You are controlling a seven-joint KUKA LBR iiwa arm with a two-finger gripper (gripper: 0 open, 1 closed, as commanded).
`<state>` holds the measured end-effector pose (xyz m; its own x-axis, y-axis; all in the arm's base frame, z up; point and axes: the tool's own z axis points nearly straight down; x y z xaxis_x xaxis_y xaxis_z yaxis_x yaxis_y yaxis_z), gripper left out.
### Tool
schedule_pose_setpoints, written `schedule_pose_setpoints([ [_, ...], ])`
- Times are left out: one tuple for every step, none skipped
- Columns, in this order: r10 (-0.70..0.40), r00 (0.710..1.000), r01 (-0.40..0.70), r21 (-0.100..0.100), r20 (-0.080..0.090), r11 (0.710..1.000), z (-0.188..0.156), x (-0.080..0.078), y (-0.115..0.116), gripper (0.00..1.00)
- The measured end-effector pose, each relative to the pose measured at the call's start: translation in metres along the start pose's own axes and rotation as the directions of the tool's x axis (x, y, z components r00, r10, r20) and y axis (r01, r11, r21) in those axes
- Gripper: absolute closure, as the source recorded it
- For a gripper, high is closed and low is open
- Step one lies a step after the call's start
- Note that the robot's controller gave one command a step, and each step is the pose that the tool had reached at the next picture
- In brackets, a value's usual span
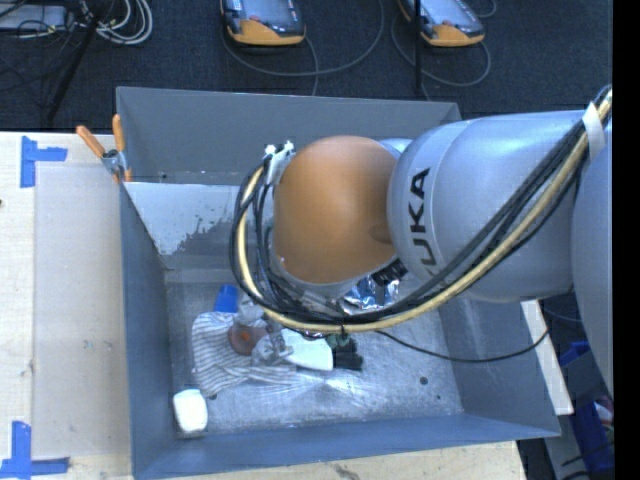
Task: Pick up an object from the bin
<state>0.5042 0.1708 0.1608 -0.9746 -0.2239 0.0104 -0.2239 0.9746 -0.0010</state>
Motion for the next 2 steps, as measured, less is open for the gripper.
schedule_pose_setpoints([
  [-0.218,0.976,0.218,0.000,0.007,0.976,-0.0452,-0.0141,0.0157,1.00],
  [-0.218,0.976,0.218,0.000,0.007,0.976,-0.0452,-0.0141,0.0157,1.00],
])
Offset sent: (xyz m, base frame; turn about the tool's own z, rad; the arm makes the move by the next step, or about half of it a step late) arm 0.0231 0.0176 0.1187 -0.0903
